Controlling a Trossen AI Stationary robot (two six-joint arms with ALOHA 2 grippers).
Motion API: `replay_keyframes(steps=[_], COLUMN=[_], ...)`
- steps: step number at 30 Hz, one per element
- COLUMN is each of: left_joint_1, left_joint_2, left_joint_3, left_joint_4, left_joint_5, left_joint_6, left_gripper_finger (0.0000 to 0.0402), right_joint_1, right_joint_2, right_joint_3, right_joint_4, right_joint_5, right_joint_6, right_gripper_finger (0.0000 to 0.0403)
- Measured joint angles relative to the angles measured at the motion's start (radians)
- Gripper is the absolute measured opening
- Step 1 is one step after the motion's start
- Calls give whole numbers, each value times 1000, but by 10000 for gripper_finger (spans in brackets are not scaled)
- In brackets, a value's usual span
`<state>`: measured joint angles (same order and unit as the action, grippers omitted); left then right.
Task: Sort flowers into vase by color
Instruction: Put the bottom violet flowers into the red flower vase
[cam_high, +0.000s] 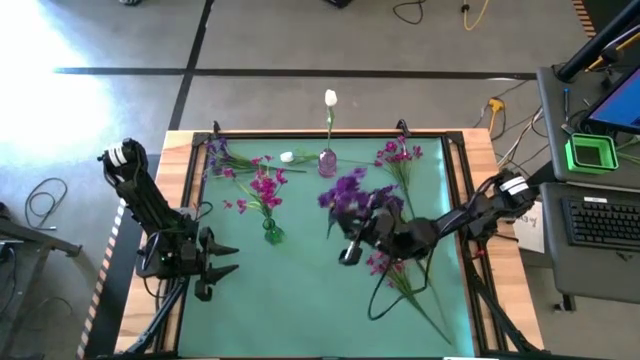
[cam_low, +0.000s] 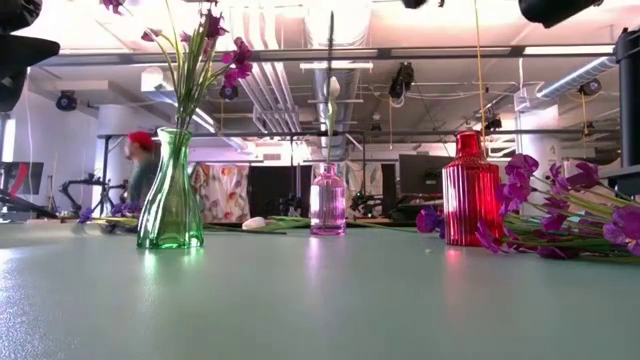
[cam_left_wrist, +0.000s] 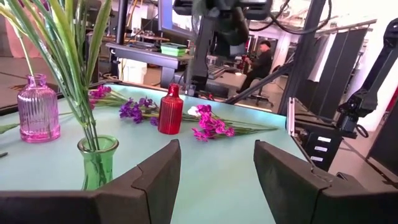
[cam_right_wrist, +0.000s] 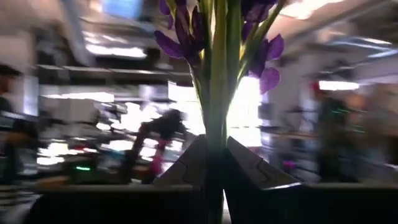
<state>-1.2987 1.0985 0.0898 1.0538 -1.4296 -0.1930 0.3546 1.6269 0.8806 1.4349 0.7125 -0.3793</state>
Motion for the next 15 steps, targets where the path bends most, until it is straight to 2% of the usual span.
replay_keyframes(steps=[3, 9, 15], left_joint_1=[0, 0, 0], left_joint_2=[0, 0, 0], left_joint_3=[0, 0, 0], left_joint_4=[0, 0, 0], left_joint_5=[0, 0, 0], left_joint_6=[0, 0, 0], left_gripper_finger=[192, 192, 192], right_joint_1=[0, 8, 20], right_joint_2=[-38, -171, -355], right_joint_3=[-23, -74, -229], right_joint_4=[-2, -2, -7], right_joint_5=[130, 292, 323], right_joint_6=[-30, -187, -185], right_gripper_finger=[28, 28, 28])
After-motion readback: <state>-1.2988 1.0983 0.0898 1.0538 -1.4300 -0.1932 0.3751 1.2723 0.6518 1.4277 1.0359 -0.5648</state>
